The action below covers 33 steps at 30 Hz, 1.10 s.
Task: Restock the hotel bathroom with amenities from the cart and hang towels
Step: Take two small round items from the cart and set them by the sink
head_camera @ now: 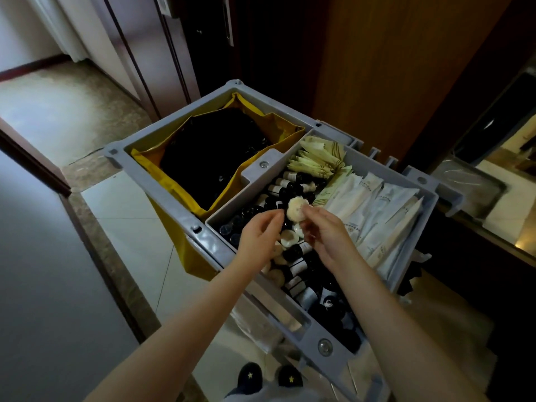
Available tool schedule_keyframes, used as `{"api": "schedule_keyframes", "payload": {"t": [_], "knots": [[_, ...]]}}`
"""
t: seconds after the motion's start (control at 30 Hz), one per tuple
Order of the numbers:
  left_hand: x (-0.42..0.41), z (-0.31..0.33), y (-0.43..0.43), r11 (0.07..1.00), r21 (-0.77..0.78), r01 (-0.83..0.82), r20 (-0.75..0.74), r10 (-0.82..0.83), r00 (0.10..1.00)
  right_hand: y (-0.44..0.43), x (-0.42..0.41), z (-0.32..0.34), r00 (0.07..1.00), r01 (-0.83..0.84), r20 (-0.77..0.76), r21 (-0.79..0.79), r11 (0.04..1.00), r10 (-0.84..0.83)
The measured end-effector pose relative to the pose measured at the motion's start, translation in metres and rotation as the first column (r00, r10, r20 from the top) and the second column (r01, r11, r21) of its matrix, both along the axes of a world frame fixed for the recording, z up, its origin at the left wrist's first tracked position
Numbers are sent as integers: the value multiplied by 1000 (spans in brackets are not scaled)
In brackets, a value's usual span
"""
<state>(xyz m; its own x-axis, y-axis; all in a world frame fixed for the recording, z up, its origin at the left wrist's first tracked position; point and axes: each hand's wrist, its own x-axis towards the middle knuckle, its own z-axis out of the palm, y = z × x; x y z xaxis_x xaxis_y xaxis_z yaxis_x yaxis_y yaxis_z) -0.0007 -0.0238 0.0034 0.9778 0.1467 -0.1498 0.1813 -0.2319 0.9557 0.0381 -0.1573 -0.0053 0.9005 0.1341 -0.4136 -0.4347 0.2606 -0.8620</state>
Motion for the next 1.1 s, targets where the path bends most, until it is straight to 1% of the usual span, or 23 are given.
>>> {"api": "schedule_keyframes", "payload": {"t": [0.07, 0.13, 0.23, 0.33, 0.47, 0.53, 0.6, 0.63, 0.67, 0.7, 0.73, 0.77, 0.8, 0.83, 0.87, 0.9, 0.97, 1.0, 1.03, 1.1], "knots": [[0, 2, -2, 989, -121, -82, -6, 82, 997, 5, -6, 6, 998, -62, -9, 20, 998, 62], [0, 4, -1, 978, -169, -124, -26, 121, 992, 9, -9, 11, 993, -115, 5, 11, 993, 115], [-1, 7, 1, 972, -209, -107, -11, 107, 994, 14, -12, 14, 991, -124, 36, -36, 992, 125], [-4, 10, 3, 982, -161, -96, 58, 107, 993, 18, -14, 16, 992, -105, 65, -95, 990, 112], [-5, 10, 8, 990, -101, -97, 131, 110, 985, 20, -17, 21, 964, -166, 164, -247, 955, 210], [-5, 10, 13, 986, -96, -134, 116, 145, 983, 20, -16, 23, 942, -217, 194, -268, 939, 273], [-4, 12, 20, 972, -135, -192, 84, 204, 975, 18, -15, 22, 932, -260, 190, -243, 935, 309], [-4, 13, 25, 963, -148, -224, 69, 236, 969, 17, -13, 20, 934, -259, 180, -252, 933, 308], [-3, 13, 31, 956, -150, -253, 59, 264, 963, 15, -11, 16, 938, -243, 171, -300, 922, 303], [-3, 13, 37, 951, -143, -274, 48, 284, 958, 15, -8, 12, 937, -222, 162, -407, 886, 309], [-4, 12, 43, 948, -137, -288, 36, 295, 955, 14, -5, 6, 927, -205, 151, -562, 801, 343], [-5, 11, 47, 946, -135, -295, 25, 301, 953, 14, -4, 1, 905, -197, 127, -719, 666, 406], [-6, 10, 51, 945, -135, -298, 15, 303, 953, 16, -5, -4, 876, -192, 88, -838, 510, 474], [-8, 10, 53, 944, -141, -299, 10, 304, 953, 19, -6, -8, 850, -185, 44, -908, 376, 525], [-10, 8, 55, 942, -145, -302, 6, 306, 952, 23, -8, -11, 831, -176, 7, -946, 274, 557], [-11, 7, 56, 940, -153, -305, 3, 309, 951, 27, -10, -14, 816, -164, -24, -968, 191, 577], [-14, 6, 56, 930, -171, -326, -13, 328, 945, 34, -13, -18, 788, -124, -70, -991, 47, 612], [-15, 6, 56, 925, -181, -334, -25, 335, 942, 37, -14, -21, 776, -105, -85, -994, -5, 626], [-16, 6, 56, 920, -197, -339, -38, 339, 940, 40, -15, -23, 768, -95, -97, -995, -36, 634], [-18, 5, 57, 912, -226, -342, -56, 339, 939, 42, -17, -25, 759, -98, -111, -994, -56, 641]]}}
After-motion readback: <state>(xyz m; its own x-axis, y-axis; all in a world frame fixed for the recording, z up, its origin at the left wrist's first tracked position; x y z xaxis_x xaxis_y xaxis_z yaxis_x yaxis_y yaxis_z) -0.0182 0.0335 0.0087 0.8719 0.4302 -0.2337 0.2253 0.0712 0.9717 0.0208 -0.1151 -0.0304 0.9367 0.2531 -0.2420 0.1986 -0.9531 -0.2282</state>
